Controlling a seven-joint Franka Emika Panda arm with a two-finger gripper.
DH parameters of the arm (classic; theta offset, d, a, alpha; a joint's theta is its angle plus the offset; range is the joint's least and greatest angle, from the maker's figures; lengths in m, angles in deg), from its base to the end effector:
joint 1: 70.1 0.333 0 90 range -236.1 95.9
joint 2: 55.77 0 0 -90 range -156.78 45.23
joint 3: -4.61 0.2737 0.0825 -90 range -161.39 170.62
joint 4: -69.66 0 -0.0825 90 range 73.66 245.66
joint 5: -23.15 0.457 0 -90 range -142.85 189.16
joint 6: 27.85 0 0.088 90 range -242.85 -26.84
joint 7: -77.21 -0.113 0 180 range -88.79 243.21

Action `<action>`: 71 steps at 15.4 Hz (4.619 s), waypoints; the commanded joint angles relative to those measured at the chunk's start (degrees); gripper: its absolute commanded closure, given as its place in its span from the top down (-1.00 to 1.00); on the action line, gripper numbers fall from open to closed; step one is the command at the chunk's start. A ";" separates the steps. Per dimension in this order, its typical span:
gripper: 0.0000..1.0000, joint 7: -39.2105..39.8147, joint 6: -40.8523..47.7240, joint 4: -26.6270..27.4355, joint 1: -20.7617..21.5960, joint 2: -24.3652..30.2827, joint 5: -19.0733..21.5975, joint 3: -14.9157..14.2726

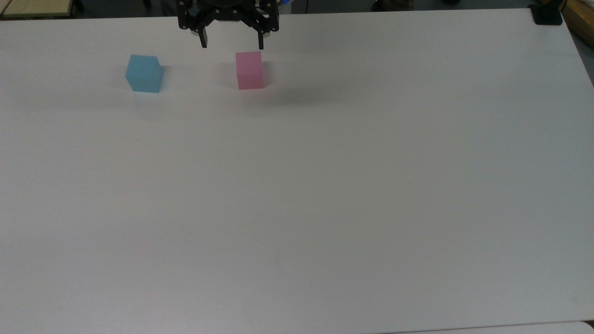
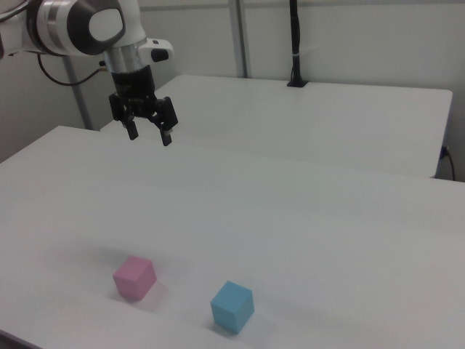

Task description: Put blue cube on pink cube

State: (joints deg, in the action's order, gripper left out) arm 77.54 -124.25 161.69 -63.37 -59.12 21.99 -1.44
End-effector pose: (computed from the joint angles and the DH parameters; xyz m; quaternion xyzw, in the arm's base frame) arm 0.6510 0.0070 0.5295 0.9998 0.0100 0.0091 0.0131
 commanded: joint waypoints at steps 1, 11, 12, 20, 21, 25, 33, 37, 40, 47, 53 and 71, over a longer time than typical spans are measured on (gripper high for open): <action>1.00 0.11 1.74 -0.53 -0.14 0.88 0.37 -0.79; 1.00 0.28 1.75 -0.44 -0.05 0.89 0.37 -0.71; 1.00 0.37 1.75 -0.44 -0.14 0.89 0.37 -0.71; 1.00 1.42 1.66 -0.27 -3.04 1.24 0.28 -0.80; 1.00 2.38 1.66 -0.27 -4.17 1.24 0.28 -0.80; 1.00 9.50 2.45 -0.36 -10.67 1.33 0.02 -0.80; 1.00 21.19 2.54 -0.53 -22.63 1.33 -0.51 -1.41; 1.00 23.74 1.93 1.39 -25.71 2.64 -1.04 -1.24; 1.00 24.19 2.45 1.93 -26.07 3.00 -1.12 -1.32; 1.00 25.85 -3.77 16.39 -26.24 13.25 -1.12 -1.41; 1.00 28.41 -11.78 32.24 -26.24 21.20 -3.41 -3.08; 1.00 18.40 -32.97 38.58 -23.00 4.76 -2.88 -5.19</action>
State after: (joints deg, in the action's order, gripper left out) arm 99.05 -156.63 200.39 -88.72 -53.76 19.44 -6.33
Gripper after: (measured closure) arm 0.000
